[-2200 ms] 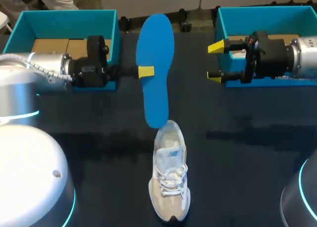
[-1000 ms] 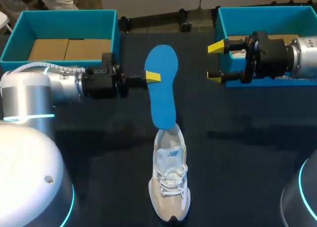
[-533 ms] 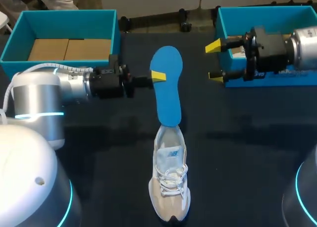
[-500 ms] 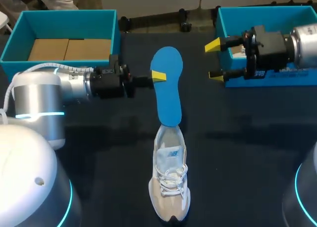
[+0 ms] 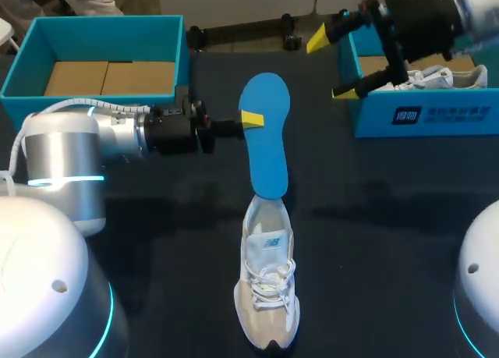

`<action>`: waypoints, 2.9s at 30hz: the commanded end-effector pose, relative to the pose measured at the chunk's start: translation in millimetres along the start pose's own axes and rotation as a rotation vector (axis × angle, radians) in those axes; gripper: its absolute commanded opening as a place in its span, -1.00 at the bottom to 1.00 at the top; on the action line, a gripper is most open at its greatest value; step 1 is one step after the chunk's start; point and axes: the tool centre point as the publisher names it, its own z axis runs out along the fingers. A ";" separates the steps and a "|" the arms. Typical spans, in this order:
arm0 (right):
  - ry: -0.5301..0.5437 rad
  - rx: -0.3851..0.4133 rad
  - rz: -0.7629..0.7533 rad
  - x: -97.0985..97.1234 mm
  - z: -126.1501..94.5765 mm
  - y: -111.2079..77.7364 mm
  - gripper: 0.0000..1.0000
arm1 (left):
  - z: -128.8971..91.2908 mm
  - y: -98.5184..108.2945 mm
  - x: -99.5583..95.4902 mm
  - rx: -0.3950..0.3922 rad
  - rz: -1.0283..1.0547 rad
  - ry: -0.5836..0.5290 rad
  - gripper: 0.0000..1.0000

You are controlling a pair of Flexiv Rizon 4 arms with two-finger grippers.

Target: Take the shoe out of the shoebox, open the shoe tongue, remove and reinsert the insole, then place the shoe into the shoebox

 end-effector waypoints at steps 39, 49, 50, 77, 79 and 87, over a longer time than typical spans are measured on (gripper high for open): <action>-0.979 -0.051 0.005 66.2 76.5 -81.0 1.00 | 0.1 0.0 -0.8 -0.001 0.000 0.001 -1.00; -1.016 -0.124 0.010 65.2 90.6 -85.4 1.00 | 0.1 0.0 -0.8 -0.001 0.000 0.001 -1.00; -1.022 -0.127 0.013 65.2 91.4 -85.6 1.00 | 0.1 0.0 -0.8 -0.001 0.000 0.001 -1.00; -0.245 -0.047 0.075 12.6 37.6 -76.5 1.00 | 0.1 0.0 -0.8 -0.001 0.000 0.001 -1.00; -0.170 -0.038 0.073 7.1 35.1 -74.1 1.00 | 0.1 0.0 -0.8 -0.001 0.000 0.001 -1.00; 0.001 0.008 0.064 -2.4 33.0 -54.8 1.00 | 0.1 0.0 -0.8 -0.001 0.000 0.001 -1.00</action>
